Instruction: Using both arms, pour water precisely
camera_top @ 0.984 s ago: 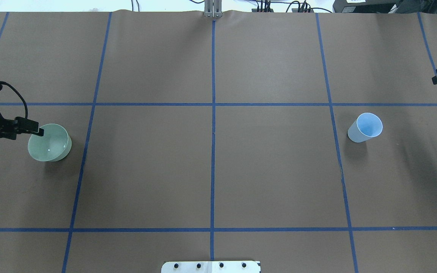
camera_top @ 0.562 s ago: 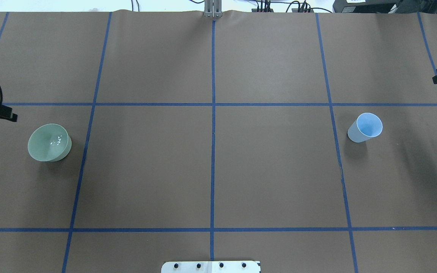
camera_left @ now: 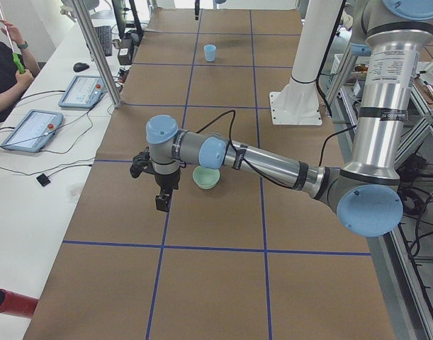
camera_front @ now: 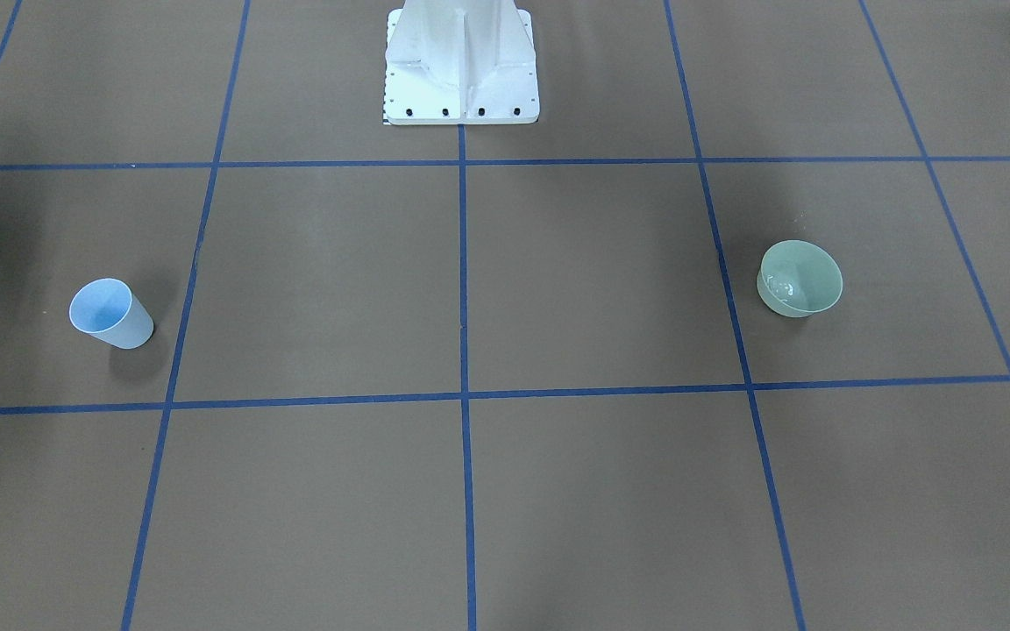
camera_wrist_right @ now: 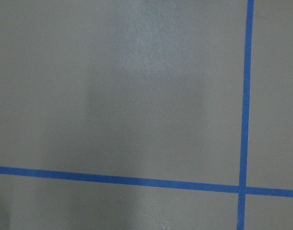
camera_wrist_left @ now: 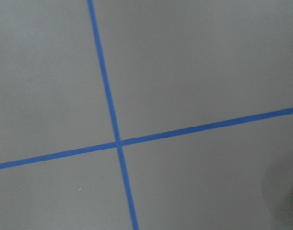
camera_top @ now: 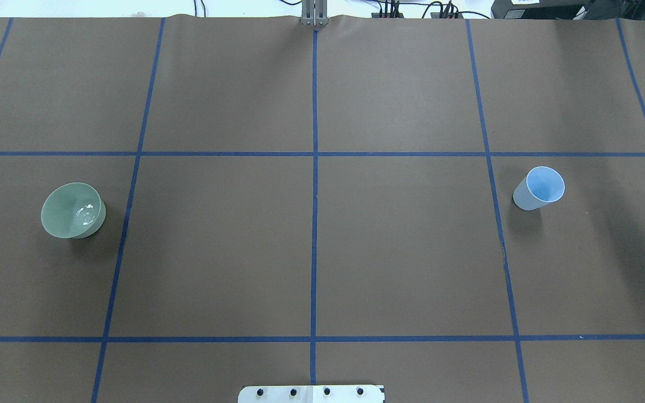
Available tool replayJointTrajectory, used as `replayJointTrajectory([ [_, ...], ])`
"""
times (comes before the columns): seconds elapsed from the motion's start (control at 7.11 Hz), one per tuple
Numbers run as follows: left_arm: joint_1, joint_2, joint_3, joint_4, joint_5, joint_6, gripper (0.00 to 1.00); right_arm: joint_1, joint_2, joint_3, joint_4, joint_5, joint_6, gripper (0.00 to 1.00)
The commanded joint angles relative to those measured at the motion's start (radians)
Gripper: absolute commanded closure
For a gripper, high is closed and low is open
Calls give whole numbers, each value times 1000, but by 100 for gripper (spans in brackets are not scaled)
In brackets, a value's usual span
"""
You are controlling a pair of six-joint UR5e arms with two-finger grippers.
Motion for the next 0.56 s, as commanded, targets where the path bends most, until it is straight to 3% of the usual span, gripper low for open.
replayJointTrajectory([
  [0.0, -39, 78, 48, -5, -24, 77, 0, 47, -41, 0, -40, 83, -20, 0],
  [0.42, -45, 83, 58, -40, -26, 26, 0, 102, -83, 12, -40, 115, -50, 0],
])
